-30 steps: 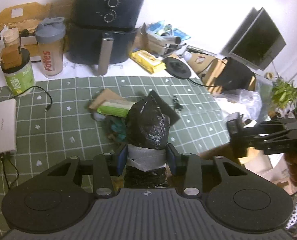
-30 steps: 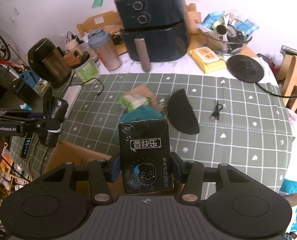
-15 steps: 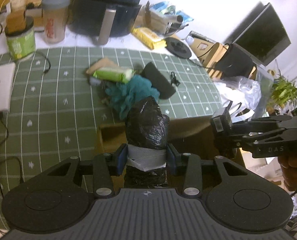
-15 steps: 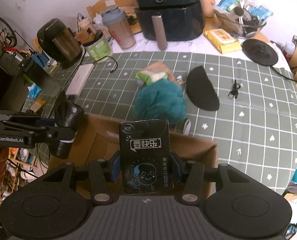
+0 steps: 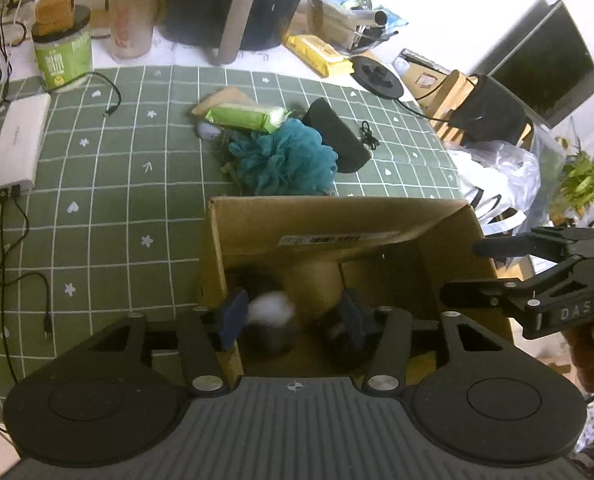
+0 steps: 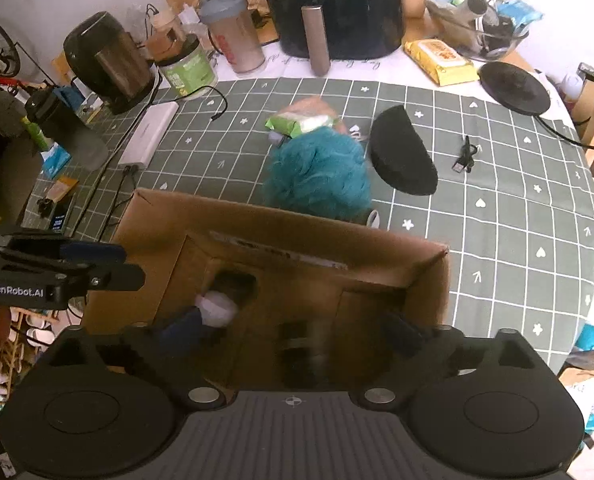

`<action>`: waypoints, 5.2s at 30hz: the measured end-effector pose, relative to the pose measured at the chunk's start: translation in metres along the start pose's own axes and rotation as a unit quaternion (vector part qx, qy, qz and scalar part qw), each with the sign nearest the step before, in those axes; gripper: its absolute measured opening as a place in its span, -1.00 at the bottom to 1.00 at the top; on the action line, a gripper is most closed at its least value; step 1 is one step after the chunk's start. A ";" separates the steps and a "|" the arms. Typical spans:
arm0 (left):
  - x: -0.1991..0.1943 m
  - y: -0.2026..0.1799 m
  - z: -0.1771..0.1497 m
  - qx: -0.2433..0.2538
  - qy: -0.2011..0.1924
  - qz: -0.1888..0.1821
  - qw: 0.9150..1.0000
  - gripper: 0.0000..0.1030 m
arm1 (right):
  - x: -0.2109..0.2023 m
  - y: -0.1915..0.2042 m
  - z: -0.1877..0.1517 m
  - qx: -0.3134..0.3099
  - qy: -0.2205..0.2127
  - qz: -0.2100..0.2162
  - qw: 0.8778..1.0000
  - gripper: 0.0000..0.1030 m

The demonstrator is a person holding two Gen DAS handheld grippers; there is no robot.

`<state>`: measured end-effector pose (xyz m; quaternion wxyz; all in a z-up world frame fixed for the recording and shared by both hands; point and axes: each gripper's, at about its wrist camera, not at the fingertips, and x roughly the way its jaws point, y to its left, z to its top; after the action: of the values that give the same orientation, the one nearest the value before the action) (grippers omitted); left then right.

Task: Organize soft objects
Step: 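Lower both held items into the cardboard box and open both grippers, then move the right gripper to the black cable and close on it, then grasp the green wet-wipes pack with the left gripper while the right gripper holds the cable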

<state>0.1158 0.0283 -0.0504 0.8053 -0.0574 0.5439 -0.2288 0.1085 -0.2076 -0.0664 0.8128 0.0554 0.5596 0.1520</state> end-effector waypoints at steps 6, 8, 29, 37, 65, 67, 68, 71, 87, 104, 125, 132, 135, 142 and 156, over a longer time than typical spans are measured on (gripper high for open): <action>-0.007 -0.010 0.000 0.014 -0.019 0.012 1.000 0.32 | -0.004 0.002 -0.001 0.002 -0.010 -0.009 1.000 1.00; -0.010 -0.014 0.000 0.020 -0.028 0.029 0.999 0.39 | -0.005 0.003 -0.001 0.005 -0.014 -0.012 1.000 1.00; -0.023 -0.010 -0.007 0.057 -0.089 0.094 0.990 0.52 | -0.018 -0.007 -0.001 0.026 -0.043 -0.063 0.997 1.00; -0.020 -0.014 -0.002 0.072 -0.104 0.105 0.986 0.52 | -0.023 -0.025 0.001 0.036 -0.050 -0.080 0.995 1.00; -0.008 -0.033 0.035 0.072 -0.120 0.117 0.983 0.52 | 0.001 -0.137 0.063 0.027 -0.083 -0.097 0.991 1.00; -0.007 -0.032 0.036 0.065 -0.121 0.114 0.984 0.52 | 0.009 -0.143 0.069 0.022 -0.084 -0.101 0.991 1.00; -0.007 -0.031 0.037 0.061 -0.121 0.113 0.984 0.52 | 0.013 -0.146 0.071 0.019 -0.085 -0.102 0.991 1.00; -0.004 -0.029 0.039 0.049 -0.118 0.114 0.985 0.52 | 0.028 -0.156 0.079 0.014 -0.086 -0.106 0.991 1.00; -0.005 -0.019 0.032 0.002 -0.125 0.156 0.980 0.52 | 0.129 -0.196 0.110 0.000 -0.093 -0.103 0.990 0.66; -0.014 -0.014 0.017 -0.033 -0.127 0.166 0.977 0.52 | 0.201 -0.209 0.129 0.034 -0.103 -0.150 0.983 -0.18; -0.017 -0.016 0.023 -0.001 -0.141 0.134 0.981 0.52 | 0.164 -0.198 0.120 0.046 -0.106 -0.090 0.989 -0.68; -0.021 -0.009 0.035 0.011 -0.148 0.122 0.981 0.52 | 0.134 -0.181 0.113 0.023 -0.114 -0.070 0.991 -0.68; -0.021 -0.007 0.044 0.028 -0.148 0.121 0.981 0.52 | 0.121 -0.175 0.107 0.017 -0.118 -0.061 0.991 -0.68; -0.015 0.001 0.064 0.075 -0.145 0.116 0.980 0.52 | 0.092 -0.168 0.087 0.038 -0.127 -0.042 0.990 -0.68; 0.033 0.016 0.095 0.190 -0.115 0.111 0.969 0.51 | 0.039 -0.158 0.064 0.058 -0.156 -0.031 0.986 -0.68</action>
<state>0.2168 0.0130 -0.0456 0.8790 0.1310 0.3973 -0.2289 0.2096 -0.3398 -0.1185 0.8897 0.1084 0.4355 0.0836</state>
